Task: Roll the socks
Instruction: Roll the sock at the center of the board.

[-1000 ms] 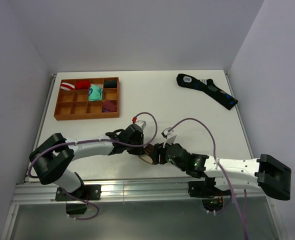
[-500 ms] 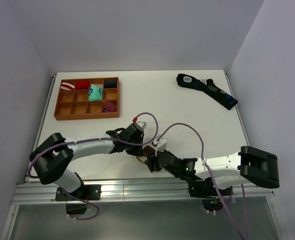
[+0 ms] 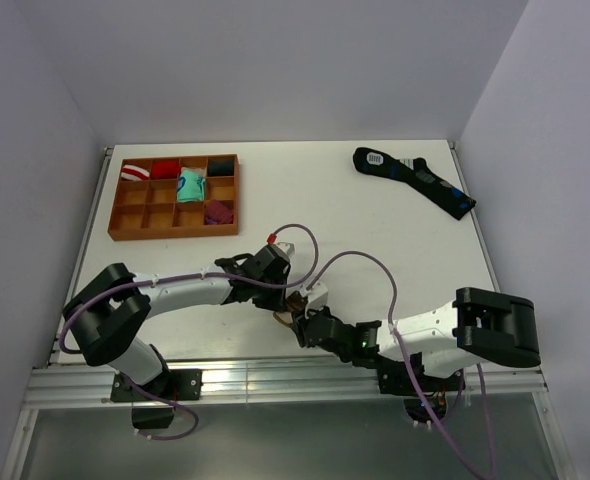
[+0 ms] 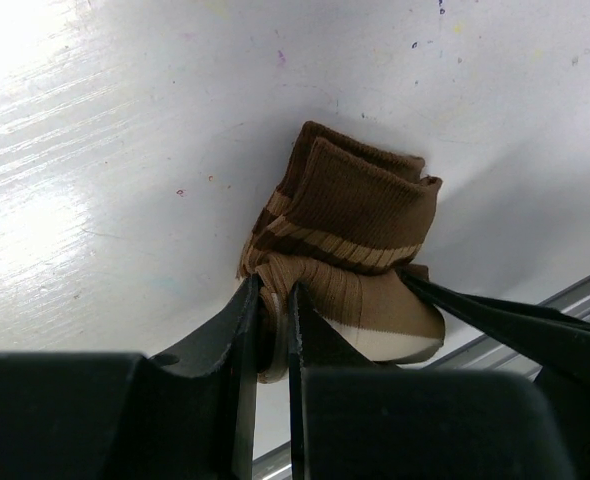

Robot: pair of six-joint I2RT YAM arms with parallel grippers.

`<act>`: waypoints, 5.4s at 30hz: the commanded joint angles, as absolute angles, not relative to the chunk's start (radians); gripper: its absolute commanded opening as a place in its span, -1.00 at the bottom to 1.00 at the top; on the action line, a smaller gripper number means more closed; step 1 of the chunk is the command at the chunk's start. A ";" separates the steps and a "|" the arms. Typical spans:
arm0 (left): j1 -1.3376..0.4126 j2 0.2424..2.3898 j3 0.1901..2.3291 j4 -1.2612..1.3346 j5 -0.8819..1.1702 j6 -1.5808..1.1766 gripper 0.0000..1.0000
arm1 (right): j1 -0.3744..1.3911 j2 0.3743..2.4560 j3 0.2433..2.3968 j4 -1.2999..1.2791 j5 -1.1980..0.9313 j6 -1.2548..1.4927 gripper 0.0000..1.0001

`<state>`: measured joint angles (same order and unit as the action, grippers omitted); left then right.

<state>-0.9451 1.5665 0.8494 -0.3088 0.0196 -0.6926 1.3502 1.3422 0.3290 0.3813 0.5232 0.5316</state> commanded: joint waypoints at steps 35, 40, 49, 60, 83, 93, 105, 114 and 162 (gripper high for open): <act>-0.948 1.264 0.520 0.167 -0.137 -0.844 0.04 | 0.888 1.279 0.212 0.190 -0.133 0.877 -0.83; -0.948 1.249 0.411 0.360 -0.112 -0.851 0.09 | 0.838 1.313 0.236 0.150 -0.207 0.888 -0.84; -0.953 1.223 0.288 0.584 -0.086 -0.816 0.25 | 0.758 1.394 0.221 0.210 -0.310 0.902 -0.83; -0.965 1.315 0.206 0.790 -0.081 -0.749 0.21 | 0.690 1.476 0.213 0.282 -0.426 0.894 -0.84; -0.974 1.546 0.287 0.847 -0.077 -0.709 -0.01 | 0.644 1.505 0.224 0.267 -0.482 0.848 -0.83; -0.977 1.591 0.370 0.640 -0.092 -0.736 -0.84 | 0.649 1.439 0.225 0.227 -0.405 0.833 -0.50; -0.983 1.602 0.591 0.144 -0.067 -0.709 -0.94 | 0.710 1.290 0.331 0.011 -0.109 0.799 0.05; -0.983 1.592 0.663 -0.027 -0.031 -0.677 -0.95 | 0.727 1.093 0.330 -0.041 0.055 0.785 0.09; -0.917 1.652 0.755 -0.189 0.160 -0.561 -0.96 | 1.387 1.224 0.454 0.113 0.715 0.571 0.36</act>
